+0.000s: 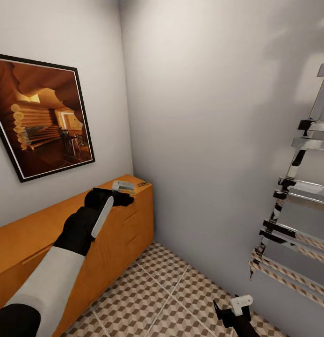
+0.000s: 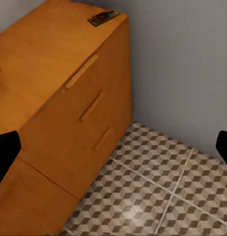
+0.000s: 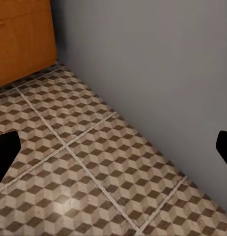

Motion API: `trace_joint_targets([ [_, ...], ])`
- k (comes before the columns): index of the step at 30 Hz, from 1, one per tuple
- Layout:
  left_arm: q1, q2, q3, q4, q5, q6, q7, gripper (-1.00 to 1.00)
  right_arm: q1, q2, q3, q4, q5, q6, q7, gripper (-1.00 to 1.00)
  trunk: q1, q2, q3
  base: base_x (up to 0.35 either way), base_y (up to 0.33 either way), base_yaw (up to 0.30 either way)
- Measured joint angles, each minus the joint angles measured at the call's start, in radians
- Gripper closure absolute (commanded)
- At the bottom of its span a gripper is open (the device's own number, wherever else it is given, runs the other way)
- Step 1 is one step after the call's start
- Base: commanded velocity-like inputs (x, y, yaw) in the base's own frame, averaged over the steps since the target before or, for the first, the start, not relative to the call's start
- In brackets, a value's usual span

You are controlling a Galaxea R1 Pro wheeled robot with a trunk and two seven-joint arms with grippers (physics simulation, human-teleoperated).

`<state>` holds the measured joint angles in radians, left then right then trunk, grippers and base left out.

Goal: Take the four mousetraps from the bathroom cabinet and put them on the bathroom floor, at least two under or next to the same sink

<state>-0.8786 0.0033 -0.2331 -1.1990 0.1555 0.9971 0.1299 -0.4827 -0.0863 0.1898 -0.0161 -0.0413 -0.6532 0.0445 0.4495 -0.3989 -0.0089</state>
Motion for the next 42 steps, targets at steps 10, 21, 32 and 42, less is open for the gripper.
trace_joint_targets([
  [10, -0.023, 0.017, -0.036, -0.088, -0.111, 0.014, -0.004, -1.0, 0.0, 0.003, 0.0, 0.0, 0.0, 0.001, 0.0, -1.0, 0.0, 0.0, 0.0, 0.0, 0.0, 0.0],
  [21, -0.024, 0.125, -0.09, -0.154, -0.12, 0.012, -0.317, -1.0, 0.0, 0.002, 0.0, 0.0, 0.0, 0.002, 0.0, -1.0, 0.0, 0.0, 0.0, 0.0, 0.0, 0.0],
  [32, -0.024, 0.351, -0.091, -0.237, -0.127, -0.025, -0.837, -1.0, 0.0, 0.003, 0.0, -0.001, 0.0, 0.083, 0.004, -1.0, 0.0, 0.0, 0.0, 0.0, 0.0, 0.0],
  [42, -0.024, 0.395, -0.093, -0.236, -0.198, -0.038, -0.915, -1.0, 0.0, 0.004, 0.0, -0.001, 0.001, 0.089, 0.004, -1.0, 0.0, 0.0, 0.0, 0.01, 0.0, 0.0],
])
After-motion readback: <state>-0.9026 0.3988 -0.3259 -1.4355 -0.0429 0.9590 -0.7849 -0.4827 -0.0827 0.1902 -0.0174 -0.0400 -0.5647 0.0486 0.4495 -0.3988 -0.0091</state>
